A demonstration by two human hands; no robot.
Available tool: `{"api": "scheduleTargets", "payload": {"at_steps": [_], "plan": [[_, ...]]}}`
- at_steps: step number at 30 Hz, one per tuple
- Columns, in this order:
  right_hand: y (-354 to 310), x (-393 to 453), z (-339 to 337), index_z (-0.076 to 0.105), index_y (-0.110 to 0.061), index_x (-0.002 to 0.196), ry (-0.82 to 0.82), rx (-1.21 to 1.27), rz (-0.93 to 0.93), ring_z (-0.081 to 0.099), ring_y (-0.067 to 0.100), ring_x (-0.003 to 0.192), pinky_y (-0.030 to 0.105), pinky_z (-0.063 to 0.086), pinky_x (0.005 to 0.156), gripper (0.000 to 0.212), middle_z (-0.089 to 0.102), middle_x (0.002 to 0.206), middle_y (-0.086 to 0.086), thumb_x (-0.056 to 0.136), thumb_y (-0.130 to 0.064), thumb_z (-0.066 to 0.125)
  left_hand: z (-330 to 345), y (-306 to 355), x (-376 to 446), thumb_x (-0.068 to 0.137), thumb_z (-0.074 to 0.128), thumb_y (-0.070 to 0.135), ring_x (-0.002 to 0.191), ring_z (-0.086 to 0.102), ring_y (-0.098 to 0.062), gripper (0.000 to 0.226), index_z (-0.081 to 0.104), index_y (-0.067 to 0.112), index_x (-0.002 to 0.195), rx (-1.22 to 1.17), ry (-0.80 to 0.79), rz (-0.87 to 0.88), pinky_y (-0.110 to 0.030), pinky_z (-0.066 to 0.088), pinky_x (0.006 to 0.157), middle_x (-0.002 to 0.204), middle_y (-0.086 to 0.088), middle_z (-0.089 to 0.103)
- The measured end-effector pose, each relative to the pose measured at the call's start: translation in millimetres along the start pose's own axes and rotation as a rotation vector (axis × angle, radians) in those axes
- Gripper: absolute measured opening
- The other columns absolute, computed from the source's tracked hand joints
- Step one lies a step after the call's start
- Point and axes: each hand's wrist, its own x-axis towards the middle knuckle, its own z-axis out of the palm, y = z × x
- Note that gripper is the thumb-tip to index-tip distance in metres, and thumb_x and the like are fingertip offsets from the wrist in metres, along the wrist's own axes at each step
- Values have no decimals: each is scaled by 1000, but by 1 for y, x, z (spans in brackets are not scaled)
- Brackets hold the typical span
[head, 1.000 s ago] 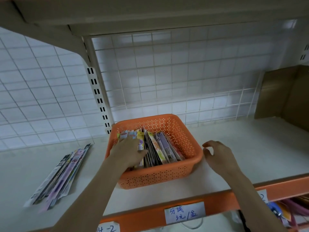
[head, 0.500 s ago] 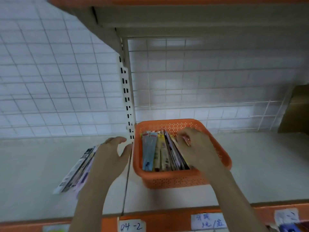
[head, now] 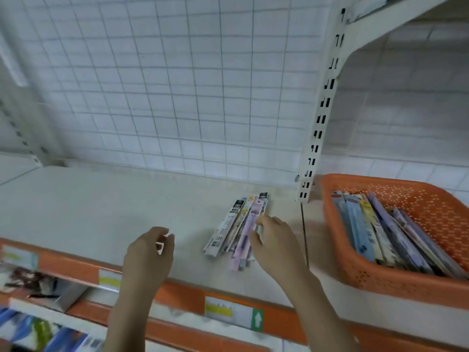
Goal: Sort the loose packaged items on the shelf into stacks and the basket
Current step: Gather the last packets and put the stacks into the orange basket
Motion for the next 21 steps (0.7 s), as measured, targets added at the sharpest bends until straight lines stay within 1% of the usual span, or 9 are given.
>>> {"api": "scheduleTargets", "payload": {"at_steps": [2,4,7,9,12,14,16,18,21], "plan": [[-7,7,15,51,-11,119,-31,-41,79,50,24,107,30,39,85,29,57,114,9,97,-28,43,0,-9,9,89,58,20,85,64,-27,19,66,10,103,1,-23,18,-31,44,78,90,-4,69],[-13,15,27,47,-8,121,-53,-92,183,48,28,110,33,39,89,39,55,117,13,96,-38,43,1,-14,21,89,58,19,84,64,-26,19,66,9,102,-6,-33,59,-30,44,77,90,-4,69],[-21,30,40,37,-6,134,-118,-157,340,42,34,120,40,38,97,75,48,129,19,88,-64,41,1,-19,40,89,58,19,80,63,-25,18,66,10,102,-14,-53,109,-29,44,76,91,-5,69],[-28,40,46,28,-5,142,-156,-189,397,37,35,127,42,33,102,95,42,138,20,80,-76,36,3,-22,51,89,58,20,80,63,-25,19,66,10,103,-6,-66,154,-29,44,75,94,-5,68],[-37,50,54,17,-3,147,-195,-260,427,33,35,131,44,30,104,107,36,144,20,76,-82,30,9,-27,62,88,59,19,88,62,-29,21,66,8,104,36,-105,217,-30,43,75,98,-9,67],[-41,52,59,15,-3,147,-223,-329,436,32,35,129,44,30,102,104,35,144,19,78,-77,37,16,-29,64,88,58,19,91,61,-36,21,68,6,102,98,-156,243,-36,46,76,98,-13,66],[-42,52,60,18,-3,146,-220,-340,454,31,35,128,43,31,101,90,37,141,18,84,-63,43,24,-31,63,82,53,26,85,61,-39,23,69,9,85,177,-186,284,-41,49,73,89,-13,66],[-39,53,56,26,-3,141,-189,-327,459,34,34,126,41,33,99,71,41,137,17,88,-45,47,30,-31,62,75,48,31,83,61,-38,25,64,12,71,226,-200,300,-41,48,72,84,-9,65],[-33,54,46,30,-6,136,-177,-324,477,39,33,122,37,40,94,57,42,130,17,88,-27,53,34,-30,65,73,48,33,89,60,-36,27,66,13,74,222,-215,301,-40,45,75,90,-7,65]]}}
